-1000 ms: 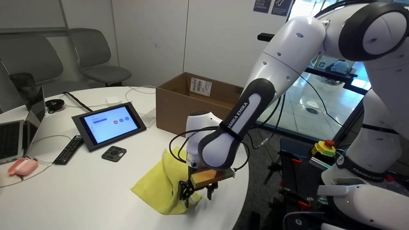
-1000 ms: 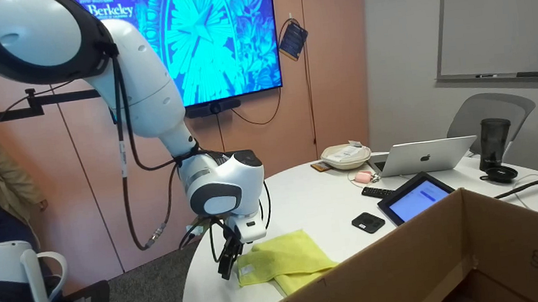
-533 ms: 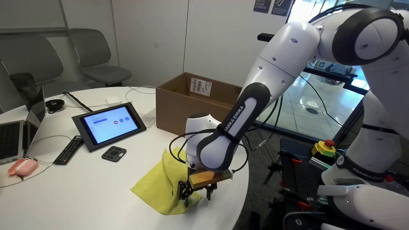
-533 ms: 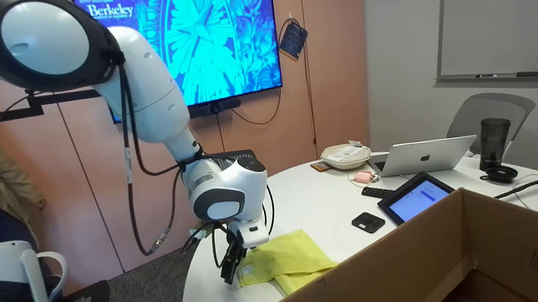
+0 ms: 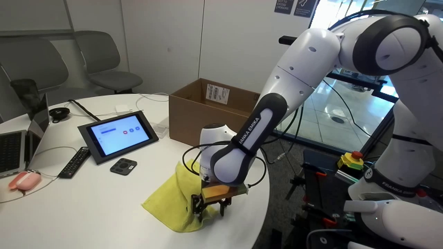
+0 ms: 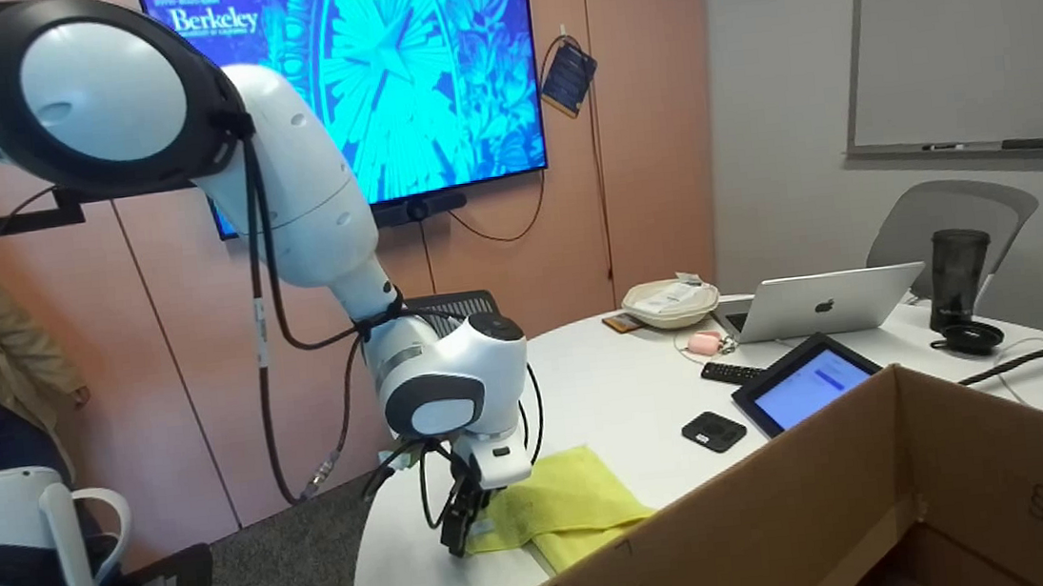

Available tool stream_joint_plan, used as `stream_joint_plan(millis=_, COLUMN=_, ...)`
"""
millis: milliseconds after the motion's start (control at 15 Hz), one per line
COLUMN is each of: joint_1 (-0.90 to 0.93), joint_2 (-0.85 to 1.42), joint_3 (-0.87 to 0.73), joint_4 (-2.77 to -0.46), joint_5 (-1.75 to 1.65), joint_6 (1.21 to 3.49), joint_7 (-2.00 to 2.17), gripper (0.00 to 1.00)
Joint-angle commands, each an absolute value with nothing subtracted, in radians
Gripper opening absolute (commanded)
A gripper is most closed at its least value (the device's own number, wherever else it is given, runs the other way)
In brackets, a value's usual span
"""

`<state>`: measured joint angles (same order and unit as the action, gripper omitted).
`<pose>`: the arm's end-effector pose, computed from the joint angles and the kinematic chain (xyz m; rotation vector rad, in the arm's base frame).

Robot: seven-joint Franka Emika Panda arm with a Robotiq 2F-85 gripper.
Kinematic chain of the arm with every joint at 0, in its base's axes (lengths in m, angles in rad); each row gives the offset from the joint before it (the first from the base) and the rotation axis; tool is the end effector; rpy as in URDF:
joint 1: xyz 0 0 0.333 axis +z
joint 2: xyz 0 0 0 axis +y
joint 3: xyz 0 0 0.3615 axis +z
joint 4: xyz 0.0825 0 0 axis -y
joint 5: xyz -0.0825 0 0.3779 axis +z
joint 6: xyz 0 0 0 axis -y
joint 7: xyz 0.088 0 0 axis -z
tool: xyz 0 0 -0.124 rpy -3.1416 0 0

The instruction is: Put the marker on the cloth, then fold the cloth and put it in the box

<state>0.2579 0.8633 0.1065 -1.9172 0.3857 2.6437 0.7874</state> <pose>0.5713 0.2112 0.0476 -2.7509 1.1760 0.3775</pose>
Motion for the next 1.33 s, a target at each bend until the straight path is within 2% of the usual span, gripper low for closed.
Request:
stream_joint_plan(millis=0, joint_1=0.265, joint_2=0.884, joint_3=0.104, joint_4=-1.899, joint_5=0.397, joint_6=2.66, joint_7=0.813, gripper=0.57)
stream_joint_plan(millis=267, joint_1=0.262, joint_2=0.872, joint_3=0.107, joint_4=-1.907, joint_5=0.398, joint_6=2.663, joint_7=0.824, gripper=0.25)
stream_joint_plan(millis=467, joint_1=0.266, joint_2=0.865, joint_3=0.102, joint_4=-1.909, joint_5=0.393, joint_6=2.666, joint_7=0.832, gripper=0.17)
stream_joint_plan(millis=733, joint_1=0.264, joint_2=0.84, joint_3=0.095, joint_4=-1.929, joint_5=0.388, joint_6=2.662, joint_7=0.838, gripper=0.2)
stream_joint_plan(millis=1000, joint_1=0.271, joint_2=0.811, joint_3=0.076, joint_4=-1.945, joint_5=0.378, joint_6=2.657, joint_7=0.845, gripper=0.09)
stream_joint_plan(millis=1067, joint_1=0.276, joint_2=0.812, joint_3=0.069, joint_4=-1.941, joint_5=0.373, joint_6=2.653, joint_7=0.85, gripper=0.1)
stream_joint_plan(millis=1133, joint_1=0.278, joint_2=0.813, joint_3=0.063, joint_4=-1.937, joint_5=0.371, joint_6=2.651, joint_7=0.854, gripper=0.05)
stream_joint_plan(millis=1267, joint_1=0.277, joint_2=0.804, joint_3=0.059, joint_4=-1.938, joint_5=0.367, joint_6=2.645, joint_7=0.853, gripper=0.03)
